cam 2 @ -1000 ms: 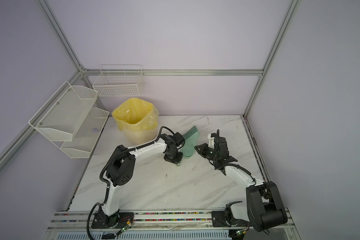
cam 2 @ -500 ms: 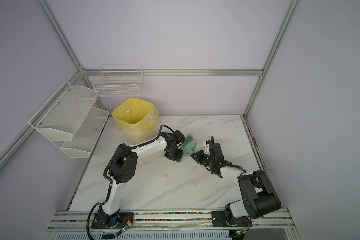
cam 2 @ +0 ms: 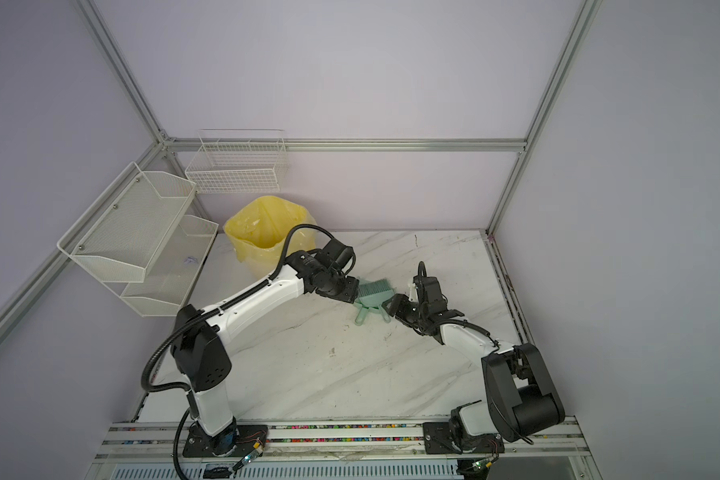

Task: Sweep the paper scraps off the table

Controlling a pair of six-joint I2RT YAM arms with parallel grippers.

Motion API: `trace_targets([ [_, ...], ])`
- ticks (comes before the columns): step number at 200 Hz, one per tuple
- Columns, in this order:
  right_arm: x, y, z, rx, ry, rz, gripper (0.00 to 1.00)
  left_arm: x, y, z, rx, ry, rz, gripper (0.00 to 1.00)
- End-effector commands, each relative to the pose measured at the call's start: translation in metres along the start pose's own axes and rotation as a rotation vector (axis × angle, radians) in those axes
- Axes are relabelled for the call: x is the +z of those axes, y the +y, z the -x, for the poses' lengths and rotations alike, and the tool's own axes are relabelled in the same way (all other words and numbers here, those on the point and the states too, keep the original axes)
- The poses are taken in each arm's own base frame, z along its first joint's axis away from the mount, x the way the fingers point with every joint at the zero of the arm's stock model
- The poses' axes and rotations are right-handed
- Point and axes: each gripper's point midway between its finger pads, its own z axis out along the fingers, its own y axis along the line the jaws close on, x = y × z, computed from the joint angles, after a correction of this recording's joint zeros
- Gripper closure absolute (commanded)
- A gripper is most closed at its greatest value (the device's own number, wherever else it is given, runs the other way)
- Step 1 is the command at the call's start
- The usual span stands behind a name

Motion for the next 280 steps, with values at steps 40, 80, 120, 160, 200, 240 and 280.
trace_targets([
  [40,-0.057,0.002,0.057,-0.094,-0.228,-0.180,0.14,-0.092,0.111,-0.030,-0.076,-0.254,0.348,0.00],
  [80,-0.100,0.001,0.109,-0.165,-0.464,-0.324,0.03,-0.105,0.216,-0.062,-0.301,-0.363,0.516,0.00],
  [120,-0.132,-0.016,0.142,-0.217,-0.689,-0.483,0.03,-0.102,0.270,-0.073,-0.384,-0.508,0.661,0.00],
  [160,-0.159,-0.045,0.150,-0.208,-0.942,-0.593,0.03,-0.084,0.310,-0.076,-0.371,-0.569,0.870,0.01],
  [200,-0.160,-0.070,0.151,-0.248,-1.043,-0.690,0.03,-0.064,0.318,-0.079,-0.283,-0.725,0.816,0.00],
  [240,-0.144,-0.084,0.158,-0.323,-1.094,-0.731,0.03,-0.046,0.331,-0.079,-0.222,-0.804,0.733,0.00],
  [280,-0.119,-0.092,0.164,-0.385,-1.144,-0.662,0.03,-0.032,0.348,-0.085,-0.265,-0.889,0.595,0.00],
])
